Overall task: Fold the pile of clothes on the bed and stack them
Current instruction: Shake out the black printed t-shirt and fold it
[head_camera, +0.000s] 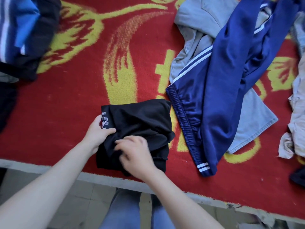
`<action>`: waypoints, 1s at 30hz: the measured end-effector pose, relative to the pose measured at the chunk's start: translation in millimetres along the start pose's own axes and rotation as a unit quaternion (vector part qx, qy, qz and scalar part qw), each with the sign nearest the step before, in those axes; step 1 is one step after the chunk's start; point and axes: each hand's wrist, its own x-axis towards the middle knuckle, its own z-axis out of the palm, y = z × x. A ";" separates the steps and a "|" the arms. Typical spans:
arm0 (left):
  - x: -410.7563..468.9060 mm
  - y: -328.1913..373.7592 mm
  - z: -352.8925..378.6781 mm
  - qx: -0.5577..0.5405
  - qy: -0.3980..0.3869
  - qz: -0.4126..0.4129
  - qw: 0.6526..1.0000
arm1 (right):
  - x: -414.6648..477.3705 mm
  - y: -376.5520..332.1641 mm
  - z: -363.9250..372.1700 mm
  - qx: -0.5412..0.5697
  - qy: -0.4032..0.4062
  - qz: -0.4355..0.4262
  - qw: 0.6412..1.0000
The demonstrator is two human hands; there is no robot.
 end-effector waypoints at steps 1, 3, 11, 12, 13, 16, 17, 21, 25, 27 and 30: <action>1.6 1.5 -0.4 -0.006 0.000 0.001 1.000 | -4.1 17.1 -8.4 -0.012 0.091 0.016 0.996; 6.8 4.4 -1.8 -0.022 0.010 0.003 1.000 | -14.2 54.4 -26.7 -0.037 0.184 0.146 0.971; 15.9 5.4 -4.6 -0.100 0.028 -0.036 0.994 | -15.8 105.2 -47.0 0.080 0.079 0.326 0.939; 15.5 4.6 -4.7 -0.109 0.031 -0.038 0.993 | -15.1 104.0 -44.7 0.072 0.114 0.349 0.927; 15.7 4.7 -4.9 -0.118 0.035 -0.040 0.992 | -18.0 102.4 -42.9 0.064 0.162 0.369 0.913; 19.8 5.2 -7.0 -0.132 0.041 -0.036 0.990 | -50.0 92.1 -38.3 -0.037 0.304 0.353 0.884; 21.2 5.9 -6.9 -0.130 0.039 -0.034 0.990 | -65.6 88.7 -32.9 -0.073 0.307 0.338 0.887; 22.5 5.9 2.3 -0.122 0.016 -0.065 0.990 | -109.0 79.2 1.2 -0.088 0.175 0.381 0.904; 16.4 -1.8 5.5 0.010 0.025 -0.026 0.999 | -106.7 93.0 13.7 -0.127 0.145 0.355 0.915; 6.0 -4.9 3.4 0.092 -0.008 0.011 0.996 | -96.0 97.2 8.9 -0.060 0.119 0.364 0.922; -11.4 -16.5 -0.2 0.196 -0.086 0.036 0.976 | -90.2 98.3 0.1 0.032 0.059 0.387 0.920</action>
